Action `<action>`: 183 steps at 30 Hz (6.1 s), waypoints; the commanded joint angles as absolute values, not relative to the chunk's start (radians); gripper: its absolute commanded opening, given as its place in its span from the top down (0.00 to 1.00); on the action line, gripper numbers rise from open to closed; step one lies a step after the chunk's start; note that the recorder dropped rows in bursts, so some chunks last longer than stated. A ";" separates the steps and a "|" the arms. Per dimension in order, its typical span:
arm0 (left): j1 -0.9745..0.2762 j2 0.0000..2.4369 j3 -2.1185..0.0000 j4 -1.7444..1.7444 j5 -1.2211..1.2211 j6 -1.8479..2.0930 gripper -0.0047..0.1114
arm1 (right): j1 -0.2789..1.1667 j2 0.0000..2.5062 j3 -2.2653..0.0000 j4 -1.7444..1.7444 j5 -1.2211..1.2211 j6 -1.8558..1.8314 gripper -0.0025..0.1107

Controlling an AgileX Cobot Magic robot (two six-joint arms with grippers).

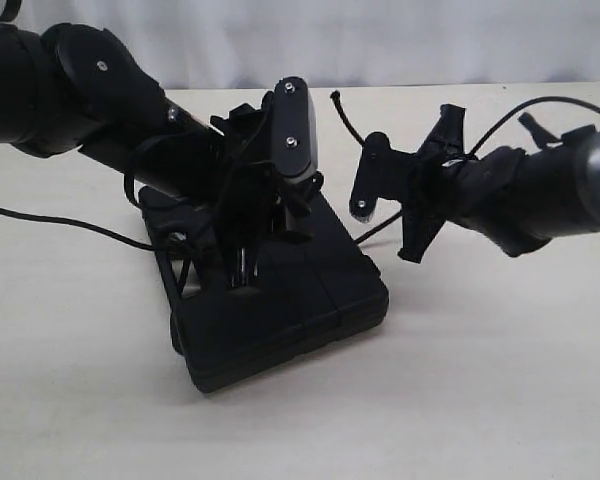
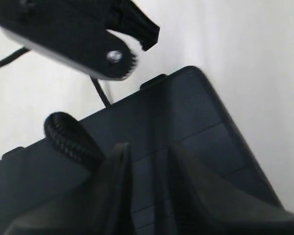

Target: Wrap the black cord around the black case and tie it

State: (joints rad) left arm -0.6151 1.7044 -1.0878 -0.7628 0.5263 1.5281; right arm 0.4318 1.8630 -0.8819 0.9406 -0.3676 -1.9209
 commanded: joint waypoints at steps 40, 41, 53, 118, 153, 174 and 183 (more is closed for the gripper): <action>-0.535 1.624 -1.091 -0.642 0.630 1.356 0.57 | 0.561 1.887 -0.632 0.691 -0.906 -1.925 0.94; -0.535 1.636 -1.091 -0.640 0.617 1.356 0.57 | 0.561 1.887 -0.627 0.691 -0.914 -1.927 0.94; -0.535 1.702 -1.091 -0.636 0.471 1.381 0.57 | 0.647 1.855 -0.569 0.871 -0.900 -1.981 0.94; -0.535 1.785 -1.091 -0.694 0.417 1.266 0.58 | 0.652 1.817 -0.637 0.879 -0.813 -1.872 0.94; -0.594 1.785 -1.091 -0.693 0.261 1.310 0.58 | 0.619 1.858 -0.689 1.073 -0.764 -2.089 0.94; -0.594 1.823 -1.091 -0.691 0.189 1.305 0.58 | 0.701 1.858 -0.668 1.105 -0.835 -2.078 0.94; -0.594 1.865 -1.091 -0.691 0.187 1.305 0.58 | 0.701 1.858 -0.668 1.052 -0.810 -2.078 0.94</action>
